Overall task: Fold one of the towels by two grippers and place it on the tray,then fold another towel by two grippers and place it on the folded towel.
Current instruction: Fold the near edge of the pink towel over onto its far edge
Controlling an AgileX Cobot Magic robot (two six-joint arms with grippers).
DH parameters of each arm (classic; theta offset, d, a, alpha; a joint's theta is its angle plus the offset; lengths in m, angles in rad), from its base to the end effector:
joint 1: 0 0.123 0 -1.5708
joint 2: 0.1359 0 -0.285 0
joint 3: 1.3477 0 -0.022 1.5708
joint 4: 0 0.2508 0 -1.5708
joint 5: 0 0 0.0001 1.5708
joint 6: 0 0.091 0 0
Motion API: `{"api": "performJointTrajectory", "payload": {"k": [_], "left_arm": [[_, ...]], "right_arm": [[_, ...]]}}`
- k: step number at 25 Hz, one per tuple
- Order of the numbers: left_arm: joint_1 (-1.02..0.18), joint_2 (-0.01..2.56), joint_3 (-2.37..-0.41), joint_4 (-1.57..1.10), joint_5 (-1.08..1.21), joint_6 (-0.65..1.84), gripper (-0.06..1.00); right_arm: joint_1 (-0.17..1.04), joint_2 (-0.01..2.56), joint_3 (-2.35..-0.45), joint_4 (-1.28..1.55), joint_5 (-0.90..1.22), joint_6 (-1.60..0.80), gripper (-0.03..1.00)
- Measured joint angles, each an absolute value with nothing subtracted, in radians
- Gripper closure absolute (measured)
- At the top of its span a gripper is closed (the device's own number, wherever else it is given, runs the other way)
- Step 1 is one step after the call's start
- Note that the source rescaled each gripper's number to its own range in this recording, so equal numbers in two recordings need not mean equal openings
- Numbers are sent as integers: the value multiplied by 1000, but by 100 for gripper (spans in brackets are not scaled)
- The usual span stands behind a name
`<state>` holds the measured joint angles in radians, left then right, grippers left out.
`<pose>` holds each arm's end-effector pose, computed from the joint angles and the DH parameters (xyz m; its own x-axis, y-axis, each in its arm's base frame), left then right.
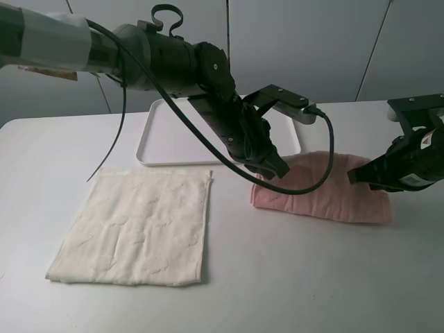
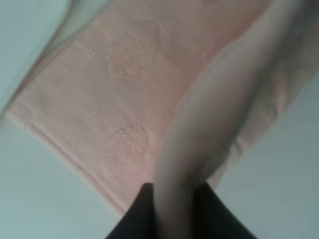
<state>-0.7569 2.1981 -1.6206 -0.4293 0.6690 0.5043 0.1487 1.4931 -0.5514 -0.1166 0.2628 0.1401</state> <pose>0.3236 -0.3380 0.1513 -0.5255 0.7075 -0.4726 0.8404 0.5183 -0.1586 0.2355 0.0325 0.1511 -0.8916 -0.1058 -0.4402 -0.1105 0.9938 -0.0151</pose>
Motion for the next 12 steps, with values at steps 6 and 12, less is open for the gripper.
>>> {"api": "performJointTrajectory", "payload": {"k": [6, 12], "left_arm": [[-757, 2200, -1621, -421, 622, 481, 53], [-757, 2200, -1621, -362, 599, 363, 13]], "right_arm": [[149, 1495, -552, -162, 204, 156, 85], [149, 1495, -552, -173, 176, 166, 8]]}}
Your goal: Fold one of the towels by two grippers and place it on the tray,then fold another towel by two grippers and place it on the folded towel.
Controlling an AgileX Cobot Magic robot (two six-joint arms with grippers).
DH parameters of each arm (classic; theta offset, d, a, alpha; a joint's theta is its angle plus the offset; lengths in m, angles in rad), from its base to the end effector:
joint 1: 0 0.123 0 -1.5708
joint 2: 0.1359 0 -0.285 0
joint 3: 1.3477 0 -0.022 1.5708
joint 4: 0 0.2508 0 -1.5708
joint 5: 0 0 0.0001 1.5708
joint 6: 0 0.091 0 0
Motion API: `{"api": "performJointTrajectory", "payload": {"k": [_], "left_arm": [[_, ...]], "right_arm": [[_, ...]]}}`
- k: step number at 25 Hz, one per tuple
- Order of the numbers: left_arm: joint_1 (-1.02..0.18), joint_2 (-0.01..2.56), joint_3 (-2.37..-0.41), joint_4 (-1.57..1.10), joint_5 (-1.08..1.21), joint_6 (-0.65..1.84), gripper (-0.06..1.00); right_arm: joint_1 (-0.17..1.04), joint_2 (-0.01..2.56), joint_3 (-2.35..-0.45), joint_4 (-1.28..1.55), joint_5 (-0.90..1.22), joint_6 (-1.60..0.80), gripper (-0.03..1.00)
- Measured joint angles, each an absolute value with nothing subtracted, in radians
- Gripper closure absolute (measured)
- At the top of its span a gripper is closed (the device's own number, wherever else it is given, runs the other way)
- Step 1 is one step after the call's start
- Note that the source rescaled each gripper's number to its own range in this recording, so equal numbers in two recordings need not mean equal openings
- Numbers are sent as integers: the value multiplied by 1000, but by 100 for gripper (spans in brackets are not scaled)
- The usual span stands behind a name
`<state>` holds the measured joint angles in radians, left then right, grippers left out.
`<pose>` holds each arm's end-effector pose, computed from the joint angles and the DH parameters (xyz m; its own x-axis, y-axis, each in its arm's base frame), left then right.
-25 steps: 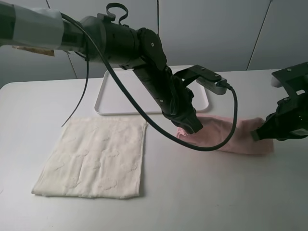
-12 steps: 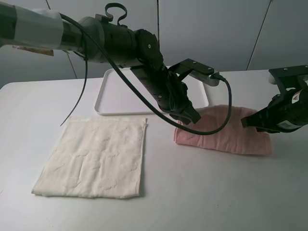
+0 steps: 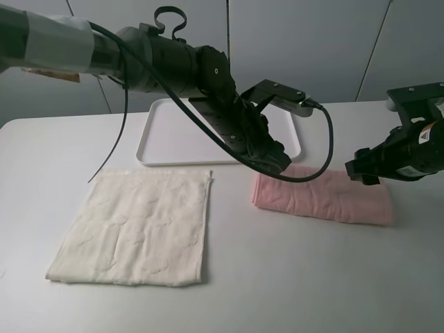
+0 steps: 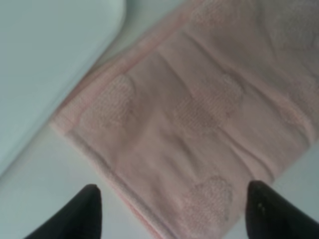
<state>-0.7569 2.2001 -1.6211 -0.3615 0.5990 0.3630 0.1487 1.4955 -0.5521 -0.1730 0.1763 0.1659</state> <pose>0.3309 -0.3376 0.1517 -0.5882 0.6369 -0.4984 0.7806 0.6082 -0.1442 0.2427 0.0336 0.1544 -0.8472 -0.1314 -0.5148 -0.1365 0.9902 -0.0282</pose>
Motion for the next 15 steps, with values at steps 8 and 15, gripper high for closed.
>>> {"api": "performJointTrajectory", "payload": {"k": [8, 15], "left_arm": [[-737, 2214, -1654, -356, 686, 195, -4], [-705, 2333, -1839, -283, 856, -25, -4]], "right_arm": [[73, 1508, -671, -171, 393, 320, -3], [21, 1585, -854, 68, 714, 65, -3]]}}
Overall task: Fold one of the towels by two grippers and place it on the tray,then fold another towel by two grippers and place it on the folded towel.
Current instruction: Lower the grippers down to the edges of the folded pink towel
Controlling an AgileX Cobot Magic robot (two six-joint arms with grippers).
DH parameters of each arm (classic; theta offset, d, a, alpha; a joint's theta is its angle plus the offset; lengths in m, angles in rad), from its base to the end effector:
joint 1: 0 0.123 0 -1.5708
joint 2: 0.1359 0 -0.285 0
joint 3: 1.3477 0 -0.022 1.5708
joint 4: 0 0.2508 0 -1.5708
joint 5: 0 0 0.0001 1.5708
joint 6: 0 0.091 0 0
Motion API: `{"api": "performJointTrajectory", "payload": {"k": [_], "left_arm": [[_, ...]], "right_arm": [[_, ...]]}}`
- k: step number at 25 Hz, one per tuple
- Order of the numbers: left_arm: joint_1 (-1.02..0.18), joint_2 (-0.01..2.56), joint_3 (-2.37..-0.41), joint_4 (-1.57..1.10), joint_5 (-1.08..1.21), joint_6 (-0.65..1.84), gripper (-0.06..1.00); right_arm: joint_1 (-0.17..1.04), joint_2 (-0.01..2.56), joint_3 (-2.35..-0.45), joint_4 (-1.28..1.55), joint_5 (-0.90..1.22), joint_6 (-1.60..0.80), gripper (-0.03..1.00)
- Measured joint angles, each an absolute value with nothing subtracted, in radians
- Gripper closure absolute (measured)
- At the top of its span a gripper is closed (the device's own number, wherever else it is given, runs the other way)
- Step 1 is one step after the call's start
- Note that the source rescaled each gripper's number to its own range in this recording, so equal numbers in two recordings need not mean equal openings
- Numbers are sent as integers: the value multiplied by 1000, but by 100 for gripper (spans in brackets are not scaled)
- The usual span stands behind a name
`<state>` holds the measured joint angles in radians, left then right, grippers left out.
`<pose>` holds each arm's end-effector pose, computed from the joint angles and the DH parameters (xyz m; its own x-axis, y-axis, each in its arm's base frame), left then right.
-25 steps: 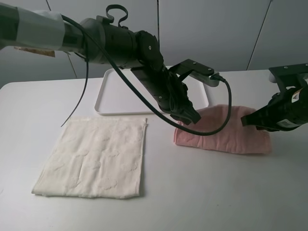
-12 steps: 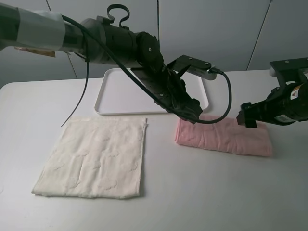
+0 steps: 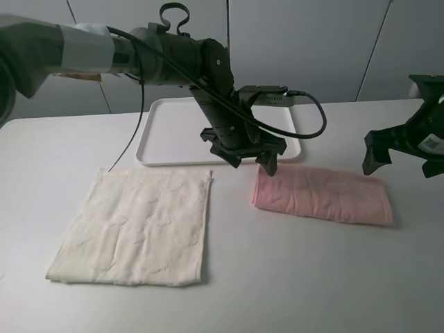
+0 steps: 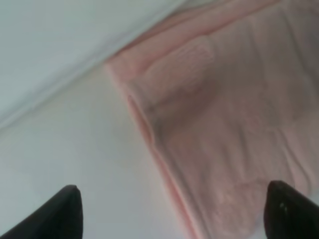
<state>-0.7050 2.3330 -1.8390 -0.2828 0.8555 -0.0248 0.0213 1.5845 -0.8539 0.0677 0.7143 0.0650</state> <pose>0.3612 -0.3325 0.1373 -0.8495 0.4513 -0.2733 0.5173 0.8143 -0.2631 0.2754 0.0099 0.1831 -0.9739 0.0951 -0.2061 0.0828 0.9943 0.0676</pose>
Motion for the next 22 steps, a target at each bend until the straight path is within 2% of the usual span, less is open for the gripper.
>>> {"api": "performJointTrajectory", "payload": {"k": [10, 22], "left_arm": [[-700, 2382, -1906, -195, 918, -239, -4], [-700, 2382, -1906, -129, 957, -259, -4]], "right_arm": [[21, 1663, -890, 144, 794, -16, -3], [21, 1722, -892, 144, 811, -60, -3]]}}
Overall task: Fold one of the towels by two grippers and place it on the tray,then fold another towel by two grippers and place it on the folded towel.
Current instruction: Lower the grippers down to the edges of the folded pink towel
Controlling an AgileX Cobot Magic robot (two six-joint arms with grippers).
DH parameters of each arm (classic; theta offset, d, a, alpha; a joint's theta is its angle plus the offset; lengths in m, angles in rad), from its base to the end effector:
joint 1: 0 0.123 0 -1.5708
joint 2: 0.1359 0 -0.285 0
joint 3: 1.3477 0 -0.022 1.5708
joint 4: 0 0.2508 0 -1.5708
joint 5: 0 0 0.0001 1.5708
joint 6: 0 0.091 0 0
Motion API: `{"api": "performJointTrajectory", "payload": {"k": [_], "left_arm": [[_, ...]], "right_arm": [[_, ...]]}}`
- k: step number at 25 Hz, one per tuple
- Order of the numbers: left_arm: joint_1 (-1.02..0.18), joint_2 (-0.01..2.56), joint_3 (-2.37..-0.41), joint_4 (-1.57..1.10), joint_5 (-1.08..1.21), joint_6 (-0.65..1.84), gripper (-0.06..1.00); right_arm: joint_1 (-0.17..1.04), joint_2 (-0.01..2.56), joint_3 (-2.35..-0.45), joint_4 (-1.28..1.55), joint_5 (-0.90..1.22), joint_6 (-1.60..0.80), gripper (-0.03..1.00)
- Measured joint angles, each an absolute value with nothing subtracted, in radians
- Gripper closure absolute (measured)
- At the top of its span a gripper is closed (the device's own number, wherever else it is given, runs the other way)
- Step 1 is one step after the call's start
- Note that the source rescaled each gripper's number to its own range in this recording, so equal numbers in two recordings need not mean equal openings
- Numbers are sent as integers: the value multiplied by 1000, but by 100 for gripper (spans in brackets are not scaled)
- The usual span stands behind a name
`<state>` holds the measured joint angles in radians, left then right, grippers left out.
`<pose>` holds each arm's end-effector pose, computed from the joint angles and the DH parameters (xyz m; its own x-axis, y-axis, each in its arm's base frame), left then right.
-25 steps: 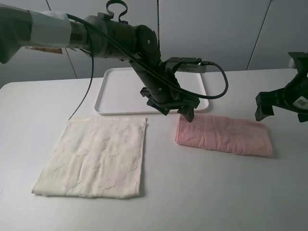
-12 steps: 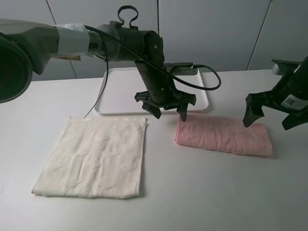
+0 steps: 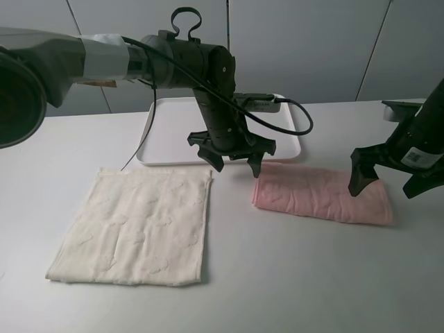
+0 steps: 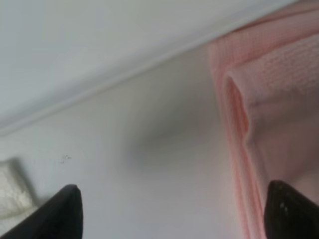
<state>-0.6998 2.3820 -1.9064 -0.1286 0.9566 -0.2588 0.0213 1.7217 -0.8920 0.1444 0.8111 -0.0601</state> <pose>0.3704 -0.3244 0.1267 -0.9194 0.3489 -0.1818 0.3789 0.9095 -0.1709 0.2819 0.0155 0.1525 -0.9997 0.0182 -0.0183 0.0162 0.9943 0.1051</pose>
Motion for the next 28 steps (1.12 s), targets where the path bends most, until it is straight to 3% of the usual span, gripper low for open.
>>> {"api": "performJointTrajectory", "payload": {"k": [6, 13, 28], "left_arm": [[-700, 2382, -1912, -131, 972, -184, 8], [-717, 2391, -2029, -167, 1011, -43, -3], [-761, 2469, -2046, -25, 1084, -119, -4]], "right_arm": [[21, 1734, -933, 140, 842, -64, -3], [21, 1746, -956, 121, 879, -64, -3], [21, 1783, -982, 117, 883, -64, -3]]}}
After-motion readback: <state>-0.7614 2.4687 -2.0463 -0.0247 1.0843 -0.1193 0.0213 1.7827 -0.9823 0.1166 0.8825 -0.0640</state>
